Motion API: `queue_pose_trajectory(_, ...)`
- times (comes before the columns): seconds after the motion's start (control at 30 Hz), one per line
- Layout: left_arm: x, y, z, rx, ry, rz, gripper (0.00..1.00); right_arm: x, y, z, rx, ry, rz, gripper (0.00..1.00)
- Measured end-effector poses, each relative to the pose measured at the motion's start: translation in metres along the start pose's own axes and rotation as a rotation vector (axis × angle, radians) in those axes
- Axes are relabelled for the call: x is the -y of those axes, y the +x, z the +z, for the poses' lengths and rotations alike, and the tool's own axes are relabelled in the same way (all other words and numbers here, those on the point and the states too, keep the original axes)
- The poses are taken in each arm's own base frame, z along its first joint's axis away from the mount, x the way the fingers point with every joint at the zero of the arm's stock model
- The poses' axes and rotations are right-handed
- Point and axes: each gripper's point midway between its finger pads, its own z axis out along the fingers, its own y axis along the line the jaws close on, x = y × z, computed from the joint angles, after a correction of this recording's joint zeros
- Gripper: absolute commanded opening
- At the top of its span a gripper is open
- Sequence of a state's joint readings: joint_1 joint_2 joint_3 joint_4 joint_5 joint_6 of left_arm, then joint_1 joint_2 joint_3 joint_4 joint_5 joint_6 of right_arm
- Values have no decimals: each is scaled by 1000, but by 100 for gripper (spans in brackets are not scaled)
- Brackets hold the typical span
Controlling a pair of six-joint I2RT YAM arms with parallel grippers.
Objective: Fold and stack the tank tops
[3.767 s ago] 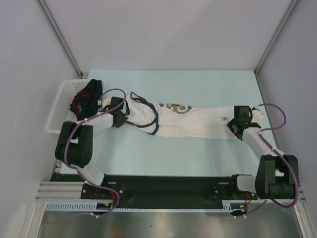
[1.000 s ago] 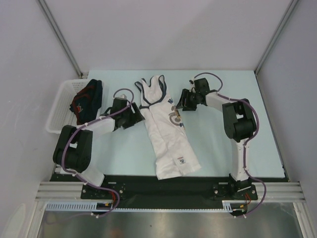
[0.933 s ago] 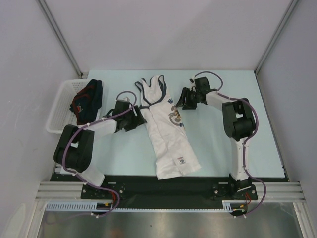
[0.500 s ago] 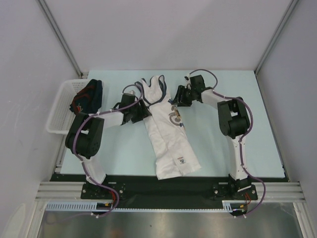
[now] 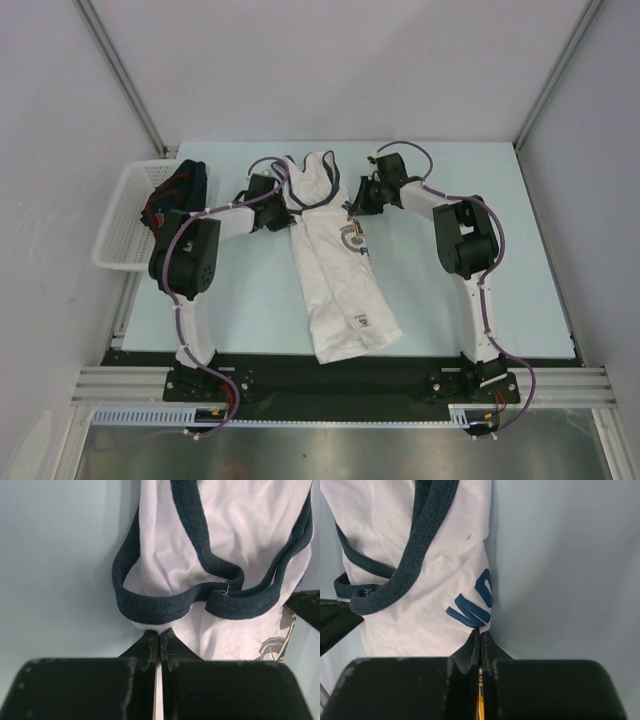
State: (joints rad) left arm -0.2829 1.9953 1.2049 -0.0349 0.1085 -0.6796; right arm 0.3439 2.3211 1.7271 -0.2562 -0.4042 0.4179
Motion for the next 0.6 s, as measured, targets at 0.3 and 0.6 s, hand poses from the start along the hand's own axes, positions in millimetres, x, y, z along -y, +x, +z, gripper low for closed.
queue_pose_trajectory(0.3, 39, -11, 31, -22, 70, 55, 0, 48, 6, -42, 73, 62, 140, 0)
queue_pose_trajectory(0.6, 87, -3, 51, -43, 146, 136, 59, 66, -16, -61, 141, 91, 176, 59)
